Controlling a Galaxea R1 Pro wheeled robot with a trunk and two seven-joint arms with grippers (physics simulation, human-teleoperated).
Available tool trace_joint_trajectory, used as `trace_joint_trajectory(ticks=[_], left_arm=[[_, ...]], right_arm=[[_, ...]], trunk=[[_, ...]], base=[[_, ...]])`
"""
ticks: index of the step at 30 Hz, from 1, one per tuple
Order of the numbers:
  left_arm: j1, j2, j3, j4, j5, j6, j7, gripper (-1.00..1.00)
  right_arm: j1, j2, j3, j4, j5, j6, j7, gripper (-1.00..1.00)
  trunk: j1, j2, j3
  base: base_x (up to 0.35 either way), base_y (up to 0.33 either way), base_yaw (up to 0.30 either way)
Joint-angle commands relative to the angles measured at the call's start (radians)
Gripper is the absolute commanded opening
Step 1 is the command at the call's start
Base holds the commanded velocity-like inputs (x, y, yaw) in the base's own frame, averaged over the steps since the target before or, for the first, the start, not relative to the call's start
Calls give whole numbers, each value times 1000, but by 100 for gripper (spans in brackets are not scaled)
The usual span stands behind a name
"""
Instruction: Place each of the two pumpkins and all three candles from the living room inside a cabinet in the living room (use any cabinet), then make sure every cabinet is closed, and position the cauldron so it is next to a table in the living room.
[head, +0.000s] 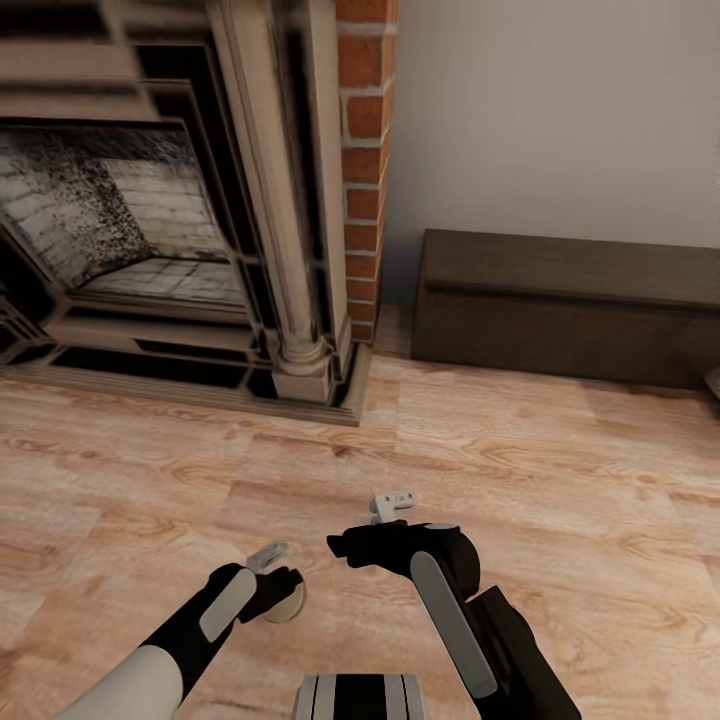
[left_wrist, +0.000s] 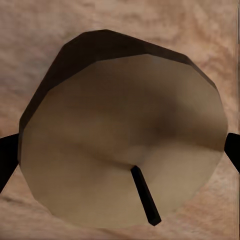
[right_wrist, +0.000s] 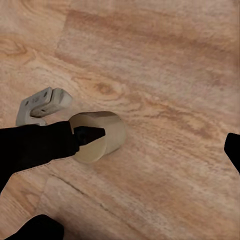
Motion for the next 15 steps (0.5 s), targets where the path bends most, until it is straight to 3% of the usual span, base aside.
trace_joint_trajectory(ticks=[1,7,11,15], left_arm=[[0,4,-7,-2,11,2,11,-100],[0,20,-1,-2,17,3,10,-100],[0,29,41,-3,41,11,11,-100],[0,42,80,-4,50,71,10,-100]], right_arm=[[-1,0,1,-1,-10,3,-10,100],[-1,0,1,3,-10,2,-10,100],[-1,0,1,7,-10,1,-11,100],[-1,0,1,8,-9,4,-13,100]], trunk=[[-1,0,3],[-3,1,26],[-5,2,42],[-7,3,57]], base=[[0,0,0],[0,0,0],[0,0,0],[0,0,0]])
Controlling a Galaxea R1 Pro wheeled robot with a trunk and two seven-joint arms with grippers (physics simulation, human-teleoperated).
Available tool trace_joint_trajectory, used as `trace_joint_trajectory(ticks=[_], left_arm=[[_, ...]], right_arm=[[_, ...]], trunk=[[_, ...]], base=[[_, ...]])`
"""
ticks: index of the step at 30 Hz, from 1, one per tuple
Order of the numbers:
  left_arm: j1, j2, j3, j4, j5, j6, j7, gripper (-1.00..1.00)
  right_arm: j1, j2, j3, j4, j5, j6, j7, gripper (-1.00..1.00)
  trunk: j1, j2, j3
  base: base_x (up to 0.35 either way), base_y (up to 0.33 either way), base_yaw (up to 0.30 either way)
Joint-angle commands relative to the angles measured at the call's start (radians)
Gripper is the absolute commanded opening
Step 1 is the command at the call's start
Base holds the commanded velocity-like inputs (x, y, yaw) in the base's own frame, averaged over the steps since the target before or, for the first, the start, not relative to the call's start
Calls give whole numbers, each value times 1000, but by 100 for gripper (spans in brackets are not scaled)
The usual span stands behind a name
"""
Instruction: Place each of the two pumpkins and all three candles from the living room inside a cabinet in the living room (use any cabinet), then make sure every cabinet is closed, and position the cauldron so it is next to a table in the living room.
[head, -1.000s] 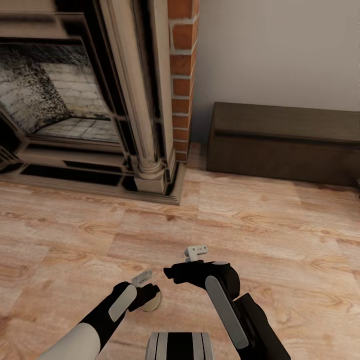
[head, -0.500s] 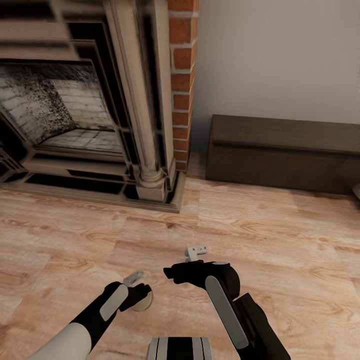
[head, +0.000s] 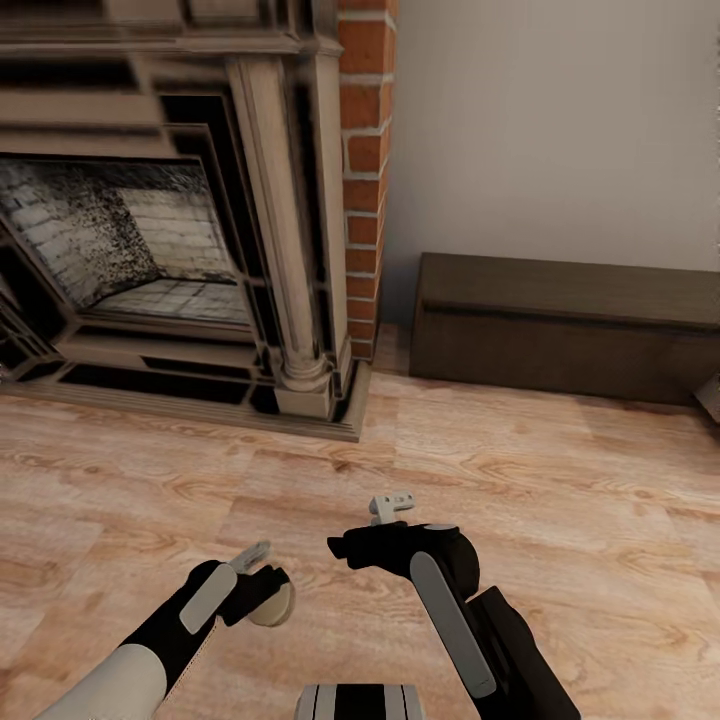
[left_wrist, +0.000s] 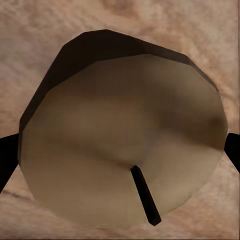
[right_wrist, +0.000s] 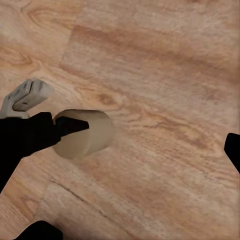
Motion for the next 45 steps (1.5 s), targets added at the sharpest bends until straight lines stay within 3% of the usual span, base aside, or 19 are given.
trace_joint_trajectory(ticks=[1,14,23,32,45], left_arm=[[-1,6,16,-3,12,18,11,-100],[0,12,32,-3,14,29,11,-100],[0,11,32,-4,14,29,11,-100],[0,11,33,-30,14,29,11,-100],[0,13,34,-33,13,31,12,-100]], right_arm=[[-1,0,1,0,-10,4,-11,100],[-1,0,-2,-1,-10,0,-11,100],[-1,0,-6,1,-10,-1,-11,100],[-1,-1,-48,3,-10,3,-10,100],[-1,0,-50,6,-10,2,-10,100]], trunk=[[-1,0,3],[-6,3,55],[-10,5,94],[-15,7,131],[-20,10,182]], base=[[0,0,0],[-129,46,-32],[-34,9,-247],[-190,42,-274],[-9,1,-281]])
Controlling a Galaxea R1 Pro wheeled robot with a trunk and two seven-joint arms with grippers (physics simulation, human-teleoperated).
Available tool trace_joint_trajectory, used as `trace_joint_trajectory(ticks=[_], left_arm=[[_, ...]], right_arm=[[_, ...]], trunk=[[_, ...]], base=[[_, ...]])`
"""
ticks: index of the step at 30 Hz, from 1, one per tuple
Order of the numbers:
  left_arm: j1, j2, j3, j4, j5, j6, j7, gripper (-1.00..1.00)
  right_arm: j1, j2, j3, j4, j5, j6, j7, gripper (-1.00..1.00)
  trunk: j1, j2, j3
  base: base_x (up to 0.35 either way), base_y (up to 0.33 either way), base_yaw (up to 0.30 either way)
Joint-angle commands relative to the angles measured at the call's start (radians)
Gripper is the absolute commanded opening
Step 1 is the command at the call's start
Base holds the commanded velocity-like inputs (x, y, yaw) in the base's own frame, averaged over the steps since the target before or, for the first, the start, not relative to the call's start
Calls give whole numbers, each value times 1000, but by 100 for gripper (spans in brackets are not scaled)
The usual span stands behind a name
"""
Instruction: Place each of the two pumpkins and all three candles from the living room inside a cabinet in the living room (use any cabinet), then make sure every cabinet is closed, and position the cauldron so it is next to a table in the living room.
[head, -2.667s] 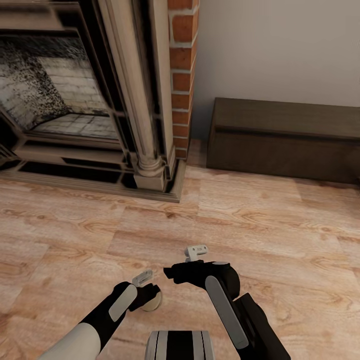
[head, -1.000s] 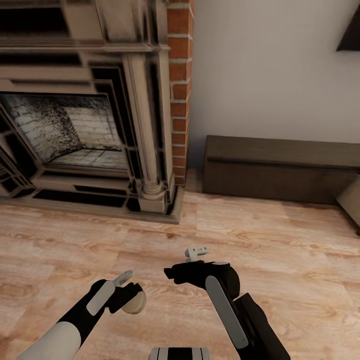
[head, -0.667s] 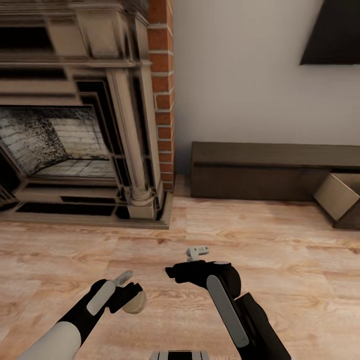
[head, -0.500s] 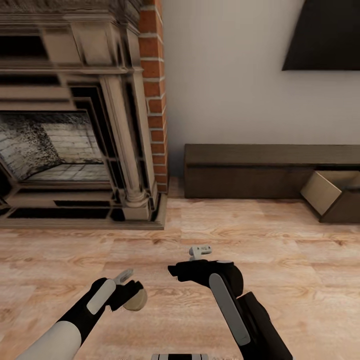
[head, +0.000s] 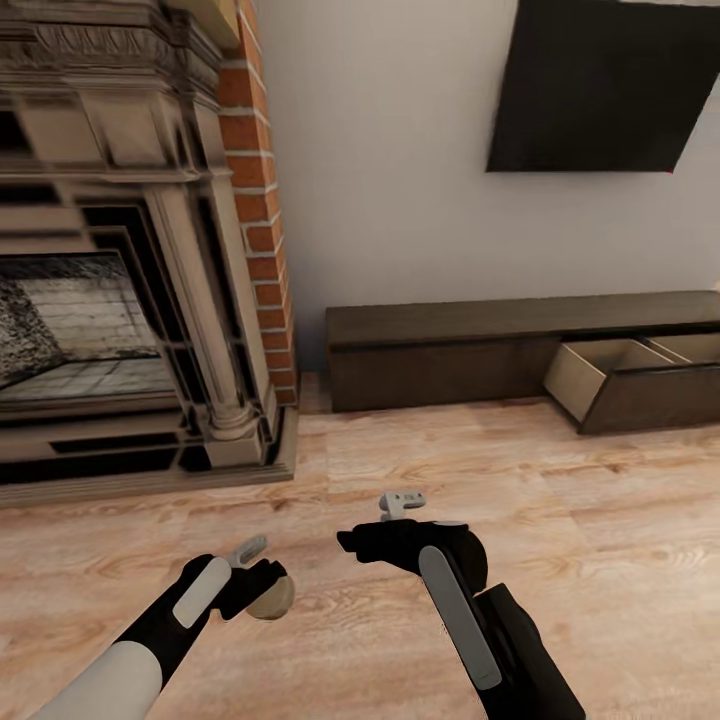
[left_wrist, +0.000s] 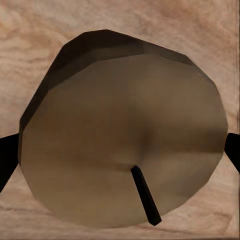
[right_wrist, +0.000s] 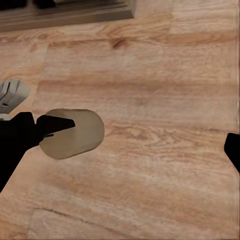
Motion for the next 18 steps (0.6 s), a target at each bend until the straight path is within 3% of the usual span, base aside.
trace_joint_trajectory(ticks=[1,7,18], left_arm=[[0,2,-6,-3,10,1,11,-100],[0,1,-6,-4,11,1,11,-100],[0,0,-6,-4,11,1,11,-100]], right_arm=[[-1,0,1,0,-10,3,-10,100],[-1,0,0,0,-10,3,-11,100],[-1,0,-7,-2,-11,6,-12,100]], trunk=[[-1,0,3],[-3,1,26],[-8,4,64]], base=[[0,0,-281],[-200,0,-268],[-334,0,-115]])
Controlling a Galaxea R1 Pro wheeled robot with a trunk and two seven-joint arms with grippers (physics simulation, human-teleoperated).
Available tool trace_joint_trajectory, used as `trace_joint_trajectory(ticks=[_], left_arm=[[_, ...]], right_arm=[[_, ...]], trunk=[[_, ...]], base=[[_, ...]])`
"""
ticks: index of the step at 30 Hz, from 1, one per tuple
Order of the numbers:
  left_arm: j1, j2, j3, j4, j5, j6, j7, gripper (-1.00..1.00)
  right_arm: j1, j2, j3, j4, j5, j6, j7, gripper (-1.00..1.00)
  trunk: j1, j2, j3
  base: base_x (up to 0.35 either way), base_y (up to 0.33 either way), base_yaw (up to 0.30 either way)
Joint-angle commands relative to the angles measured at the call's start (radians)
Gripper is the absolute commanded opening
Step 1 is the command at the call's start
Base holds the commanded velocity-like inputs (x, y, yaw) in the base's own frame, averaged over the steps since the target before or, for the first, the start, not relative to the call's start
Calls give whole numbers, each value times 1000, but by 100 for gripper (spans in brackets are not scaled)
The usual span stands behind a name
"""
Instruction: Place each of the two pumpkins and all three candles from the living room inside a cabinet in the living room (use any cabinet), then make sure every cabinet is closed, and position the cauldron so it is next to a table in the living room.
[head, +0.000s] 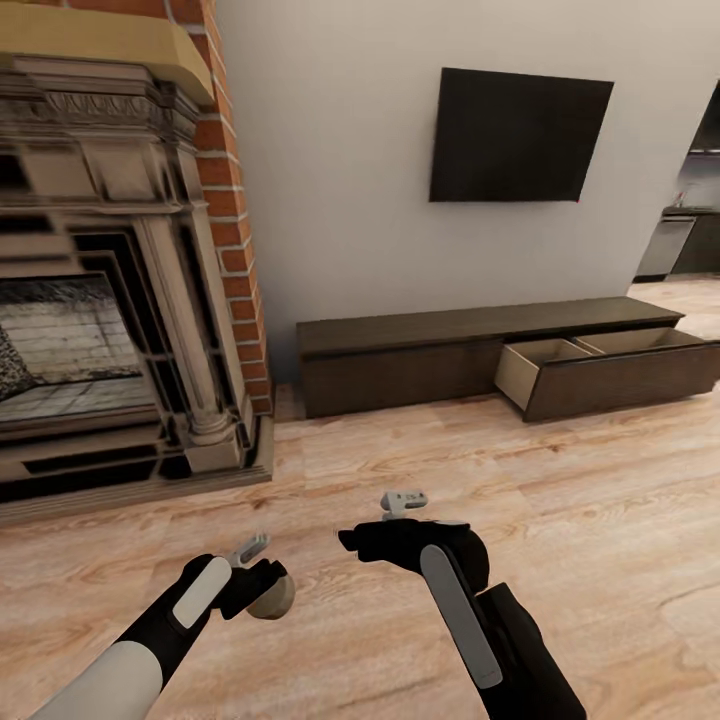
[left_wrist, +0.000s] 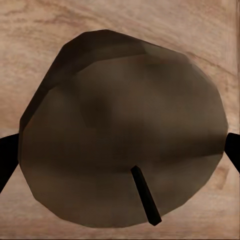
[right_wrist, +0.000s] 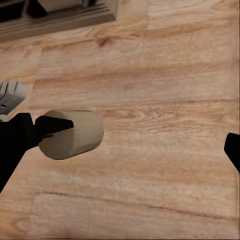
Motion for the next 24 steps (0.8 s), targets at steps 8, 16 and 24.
trace_joint_trajectory(ticks=[8,16,24], left_arm=[[0,2,-6,-3,9,1,12,-100],[0,2,-5,-3,8,1,11,-100],[0,2,-5,-3,8,1,11,-100]], right_arm=[[-1,0,-13,0,-55,3,-10,100],[-1,0,-20,0,-59,3,-10,100],[-1,0,-19,0,-60,3,-10,100]], trunk=[[-4,1,20],[-4,1,16],[-4,1,12]], base=[[-102,0,-243],[-3,0,-261],[0,0,-267]])
